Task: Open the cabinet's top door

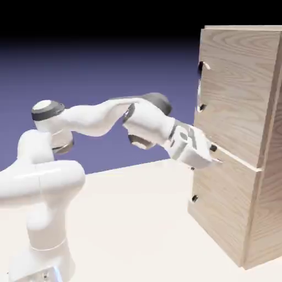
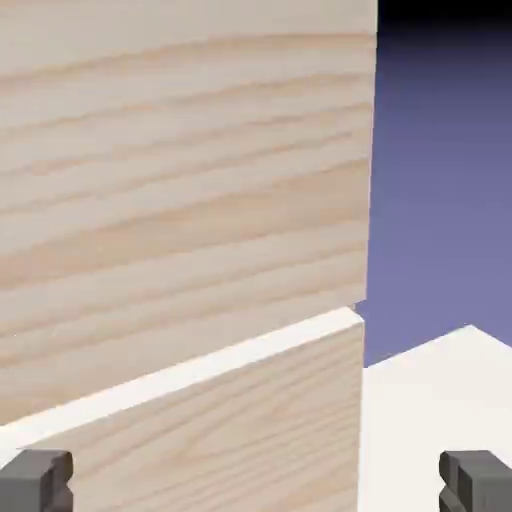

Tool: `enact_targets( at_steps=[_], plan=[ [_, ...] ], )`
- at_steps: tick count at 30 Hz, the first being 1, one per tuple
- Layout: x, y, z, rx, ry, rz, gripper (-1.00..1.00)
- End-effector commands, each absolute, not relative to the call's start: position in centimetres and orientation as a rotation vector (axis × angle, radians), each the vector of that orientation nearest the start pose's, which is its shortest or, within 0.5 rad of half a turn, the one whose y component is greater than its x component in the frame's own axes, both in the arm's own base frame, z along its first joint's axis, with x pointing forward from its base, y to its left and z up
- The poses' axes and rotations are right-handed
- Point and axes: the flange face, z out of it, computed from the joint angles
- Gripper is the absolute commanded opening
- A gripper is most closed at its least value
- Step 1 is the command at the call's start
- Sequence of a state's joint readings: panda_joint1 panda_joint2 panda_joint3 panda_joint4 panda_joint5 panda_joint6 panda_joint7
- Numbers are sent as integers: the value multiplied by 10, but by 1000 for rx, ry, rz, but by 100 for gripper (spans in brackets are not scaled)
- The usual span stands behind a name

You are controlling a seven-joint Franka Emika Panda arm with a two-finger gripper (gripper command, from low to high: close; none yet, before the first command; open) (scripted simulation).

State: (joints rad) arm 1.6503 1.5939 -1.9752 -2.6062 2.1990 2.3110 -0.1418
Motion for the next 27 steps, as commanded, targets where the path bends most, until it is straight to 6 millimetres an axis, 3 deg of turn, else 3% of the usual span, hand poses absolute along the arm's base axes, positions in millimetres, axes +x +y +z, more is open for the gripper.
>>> enact_targets(
  at_steps=[1,4,6,7,10,11,12,19,27],
  plan=[
    [404,-29,505,-1871,1134,-1713,0],
    [388,35,551,-1769,830,-1792,0],
    [385,43,557,-1755,790,-1800,0],
    [399,43,558,-1756,789,-1801,0],
    [435,40,557,-1755,790,-1800,0],
    [435,40,557,-1755,790,-1800,-100],
    [435,40,557,-1755,790,-1800,-100],
    [382,8,557,-1766,585,-1663,-100],
    [338,-33,557,-1763,392,-1524,-100]
  ],
)
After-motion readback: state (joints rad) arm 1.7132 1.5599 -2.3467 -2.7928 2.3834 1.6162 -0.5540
